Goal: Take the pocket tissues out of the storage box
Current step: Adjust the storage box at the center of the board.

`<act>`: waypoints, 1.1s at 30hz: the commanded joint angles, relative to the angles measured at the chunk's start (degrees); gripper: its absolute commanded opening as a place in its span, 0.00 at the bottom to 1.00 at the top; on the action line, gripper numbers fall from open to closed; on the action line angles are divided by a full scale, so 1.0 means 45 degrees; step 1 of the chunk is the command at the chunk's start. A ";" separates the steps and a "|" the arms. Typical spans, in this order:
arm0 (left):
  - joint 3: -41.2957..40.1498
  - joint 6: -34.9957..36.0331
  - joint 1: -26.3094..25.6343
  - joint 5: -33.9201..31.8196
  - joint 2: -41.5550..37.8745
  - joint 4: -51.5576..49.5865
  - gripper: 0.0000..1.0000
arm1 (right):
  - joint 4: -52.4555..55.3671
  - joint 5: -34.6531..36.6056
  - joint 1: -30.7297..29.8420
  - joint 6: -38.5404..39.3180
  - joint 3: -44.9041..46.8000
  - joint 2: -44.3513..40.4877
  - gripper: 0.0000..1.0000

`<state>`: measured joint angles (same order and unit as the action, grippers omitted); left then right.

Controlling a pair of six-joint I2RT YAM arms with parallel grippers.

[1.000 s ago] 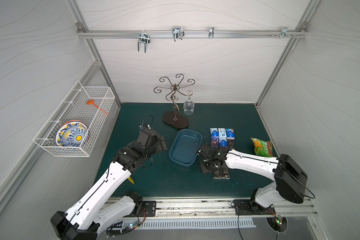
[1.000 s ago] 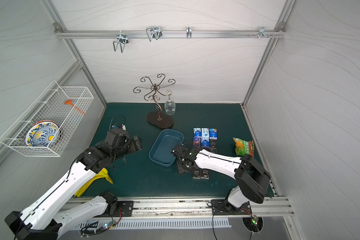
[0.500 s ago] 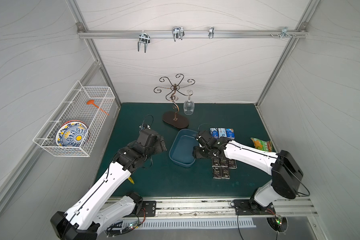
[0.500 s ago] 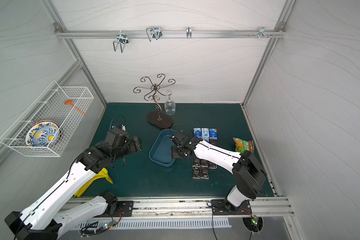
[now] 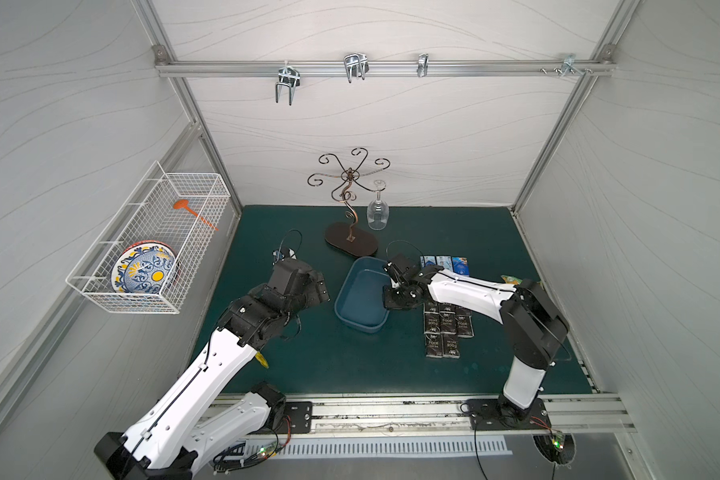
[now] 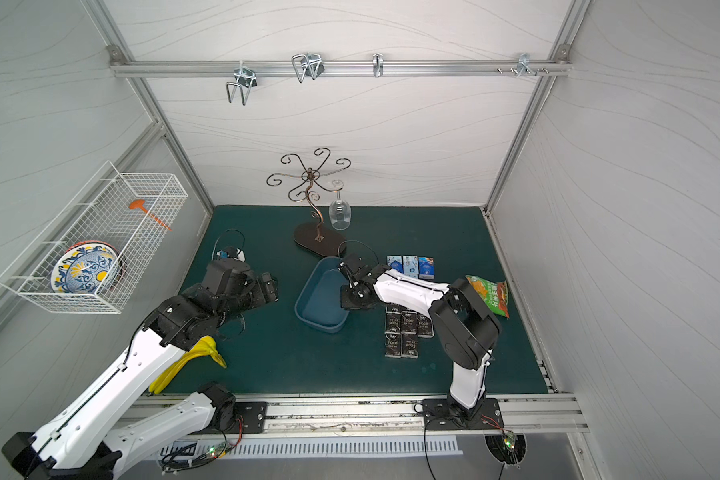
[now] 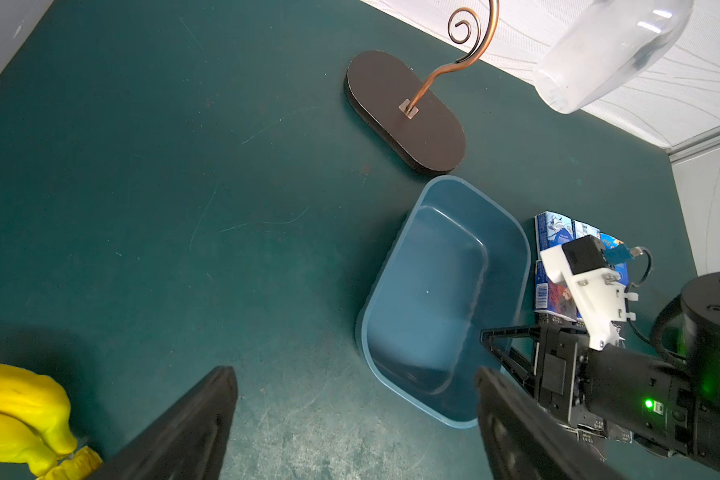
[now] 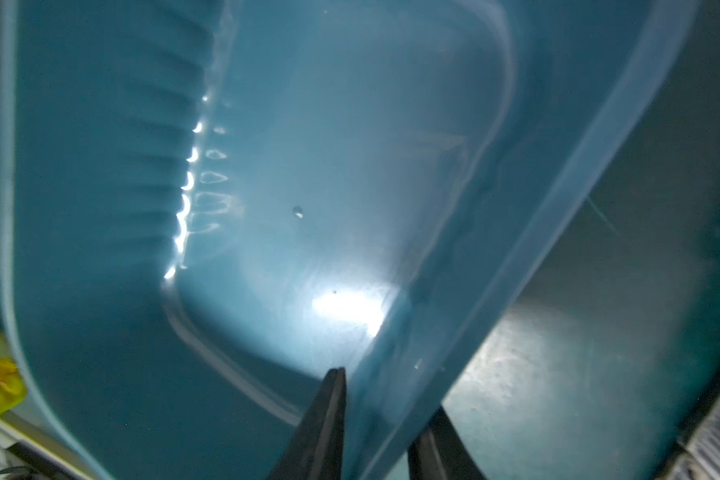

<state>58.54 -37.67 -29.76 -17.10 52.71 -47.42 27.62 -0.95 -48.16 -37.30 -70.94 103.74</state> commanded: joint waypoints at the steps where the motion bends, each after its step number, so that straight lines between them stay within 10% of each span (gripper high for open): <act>1: 0.0623 0.0188 0.0050 -0.0261 -0.0094 -0.0012 0.94 | 0.0450 -0.0413 -0.0202 0.1247 -0.0768 0.0478 0.26; 18: 0.0701 0.0207 0.0037 -0.0381 -0.0034 -0.0029 0.94 | 0.2377 -0.0550 -0.0586 0.8008 -0.1853 0.1288 0.25; 33: 0.0540 0.0149 0.0036 -0.0169 0.0182 0.0244 0.94 | 0.2190 -0.0727 -0.0771 0.4861 -0.0416 -0.2935 0.48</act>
<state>59.11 -37.47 -29.76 -17.78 53.36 -48.14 36.42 -3.75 -50.89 -10.81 -74.87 95.00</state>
